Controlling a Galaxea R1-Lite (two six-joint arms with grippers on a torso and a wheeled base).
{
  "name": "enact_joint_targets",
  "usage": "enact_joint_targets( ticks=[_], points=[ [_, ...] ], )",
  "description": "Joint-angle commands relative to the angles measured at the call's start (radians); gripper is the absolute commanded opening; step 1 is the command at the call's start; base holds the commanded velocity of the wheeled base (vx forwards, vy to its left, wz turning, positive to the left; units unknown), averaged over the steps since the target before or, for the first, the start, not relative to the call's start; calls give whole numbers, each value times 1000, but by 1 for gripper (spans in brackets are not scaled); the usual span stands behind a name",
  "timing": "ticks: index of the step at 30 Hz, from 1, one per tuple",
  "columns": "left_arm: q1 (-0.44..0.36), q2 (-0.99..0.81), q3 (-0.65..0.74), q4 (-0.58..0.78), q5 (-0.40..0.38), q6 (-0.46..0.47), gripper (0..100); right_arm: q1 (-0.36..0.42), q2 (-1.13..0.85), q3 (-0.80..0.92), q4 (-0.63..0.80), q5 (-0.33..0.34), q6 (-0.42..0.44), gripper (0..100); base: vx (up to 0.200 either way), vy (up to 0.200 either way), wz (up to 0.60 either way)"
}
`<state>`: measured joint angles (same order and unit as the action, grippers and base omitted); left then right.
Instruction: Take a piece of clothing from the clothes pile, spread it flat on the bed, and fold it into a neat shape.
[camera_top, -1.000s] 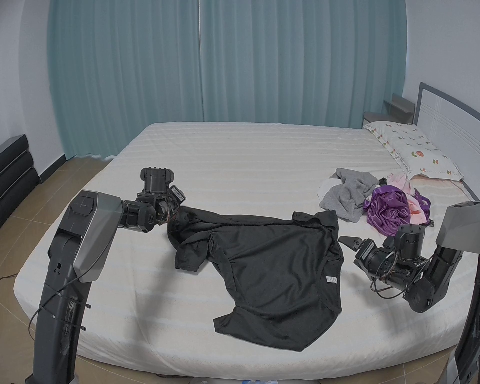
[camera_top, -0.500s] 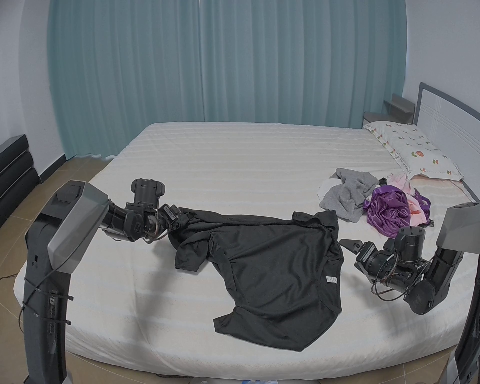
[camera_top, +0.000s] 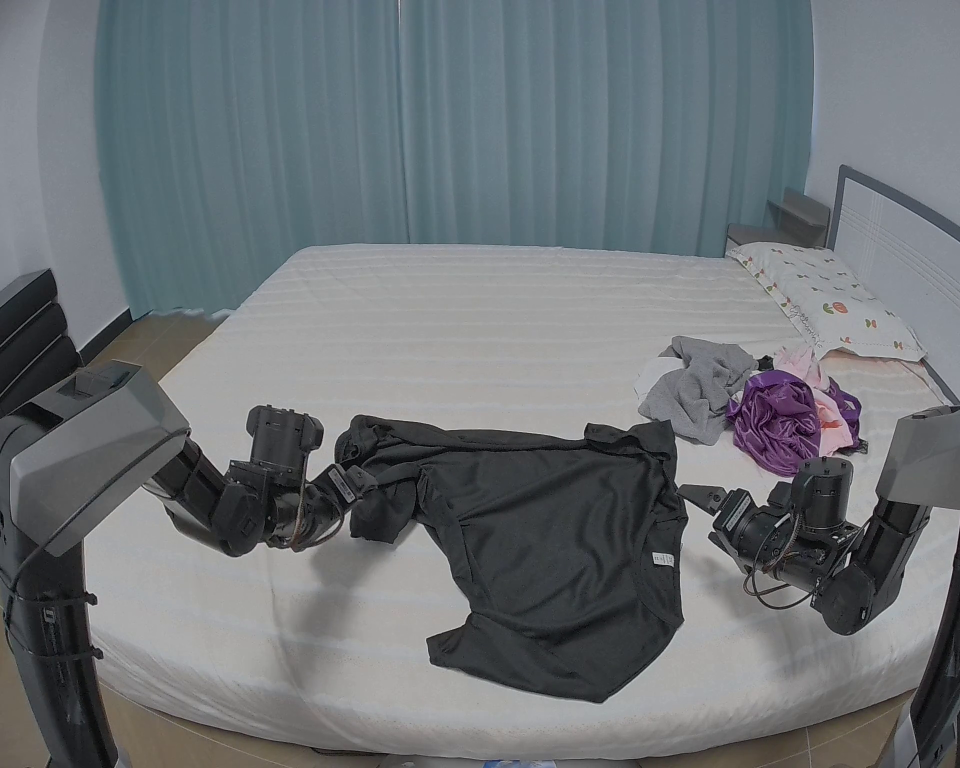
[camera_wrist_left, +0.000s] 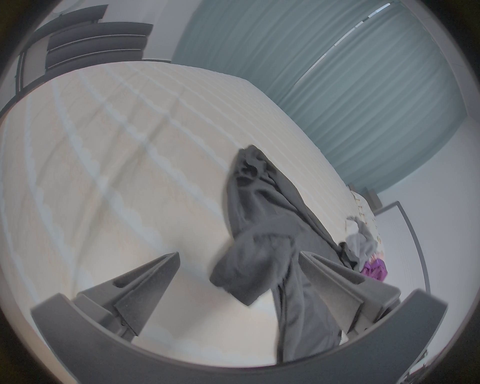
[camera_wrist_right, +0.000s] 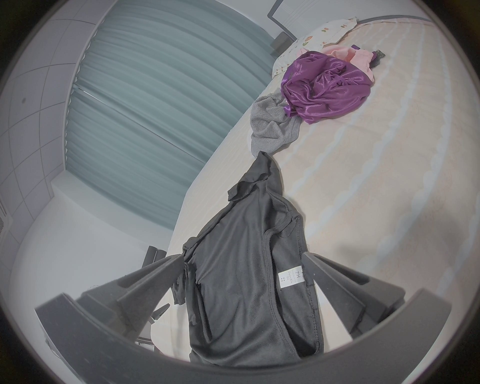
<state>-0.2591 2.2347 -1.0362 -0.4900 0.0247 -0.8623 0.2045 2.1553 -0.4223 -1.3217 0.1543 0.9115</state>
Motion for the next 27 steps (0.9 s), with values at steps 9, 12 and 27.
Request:
enact_joint_targets(
  ticks=[9, 12, 27],
  points=[
    [-103, 14, 59, -55, -2, -34, 100, 12, -9, 13, -1, 1, 15, 100, 0, 0, 0],
    [-103, 39, 42, -62, 6, -30, 100, 12, -8, 11, -1, 2, 17, 100, 0, 0, 0],
    [-86, 157, -67, -87, 44, -30, 0, 12, 5, 10, 1, 2, 17, 100, 0, 0, 0]
  ],
)
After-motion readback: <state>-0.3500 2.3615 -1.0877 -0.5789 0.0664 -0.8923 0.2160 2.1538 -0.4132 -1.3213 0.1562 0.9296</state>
